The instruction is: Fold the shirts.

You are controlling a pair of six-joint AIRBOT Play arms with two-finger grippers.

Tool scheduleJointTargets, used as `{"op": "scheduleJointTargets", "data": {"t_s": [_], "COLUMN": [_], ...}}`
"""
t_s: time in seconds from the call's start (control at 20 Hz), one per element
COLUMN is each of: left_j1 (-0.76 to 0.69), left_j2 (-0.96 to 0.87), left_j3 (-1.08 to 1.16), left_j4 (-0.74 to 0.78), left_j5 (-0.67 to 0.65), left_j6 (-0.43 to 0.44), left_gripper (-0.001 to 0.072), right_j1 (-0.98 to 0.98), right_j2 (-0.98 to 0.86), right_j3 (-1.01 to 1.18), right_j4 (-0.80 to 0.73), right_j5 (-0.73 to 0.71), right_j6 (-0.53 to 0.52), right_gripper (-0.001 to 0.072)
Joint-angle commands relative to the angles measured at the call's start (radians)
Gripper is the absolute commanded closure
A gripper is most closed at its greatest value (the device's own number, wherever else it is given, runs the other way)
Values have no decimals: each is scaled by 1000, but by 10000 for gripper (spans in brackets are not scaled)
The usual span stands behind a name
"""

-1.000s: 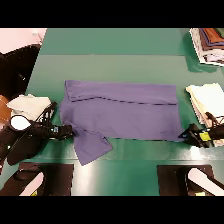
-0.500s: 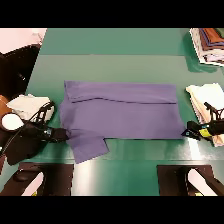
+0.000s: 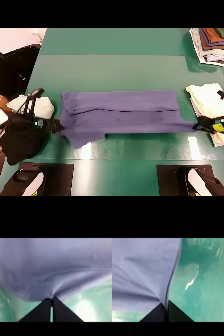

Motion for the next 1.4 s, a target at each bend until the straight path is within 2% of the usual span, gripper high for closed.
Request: {"op": "scheduleJointTargets", "data": {"t_s": [0.0, 0.2, 0.35, 0.5, 0.55, 0.6, 0.65, 0.7, 0.75, 0.95, 1.0, 1.05, 1.1, 1.2, 1.35], "left_j1": [0, 0, 0, 1, 1, 1, 1, 1, 1, 0, 0, 0, 0, 0, -31], "left_j2": [-195, -481, -628, -688, -689, -688, -688, -688, -688, -686, -685, -686, -685, -686, -686], "left_j3": [135, 317, 428, 474, 474, 475, 475, 475, 479, 515, 515, 515, 515, 515, 515], "left_j4": [9, 9, 6, 2, 1, -2, -2, -2, -2, -11, -23, -40, -60, -120, -167], "left_j5": [191, 291, 345, 349, 351, 354, 354, 349, 336, 193, 164, 146, 142, 143, 177], "left_j6": [88, 184, 194, 194, 193, 192, 191, 176, 157, 151, 151, 152, 154, 154, 154], "left_gripper": [683, 682, 681, 681, 680, 677, 453, 186, 85, 104, 326, 594, 672, 672, 672], "right_j1": [74, 175, 194, 193, 193, 191, 189, 179, 167, 71, 37, 6, -21, -66, -82], "right_j2": [-156, -406, -555, -666, -697, -719, -737, -748, -749, -719, -706, -702, -702, -710, -766], "right_j3": [133, 313, 428, 529, 560, 586, 612, 631, 639, 575, 530, 490, 452, 374, 316], "right_j4": [7, 10, 105, 173, 182, 195, 210, 225, 241, 241, 242, 243, 245, 288, 447], "right_j5": [-97, -156, -188, -200, -197, -197, -191, -180, -156, -45, -43, -45, -48, -79, -104], "right_j6": [0, 2, 2, 1, 0, 0, -1, -10, -35, -97, -106, -114, -121, -156, -214], "right_gripper": [696, 694, 694, 692, 587, 373, 277, 272, 272, 272, 272, 271, 263, 249, 249]}}
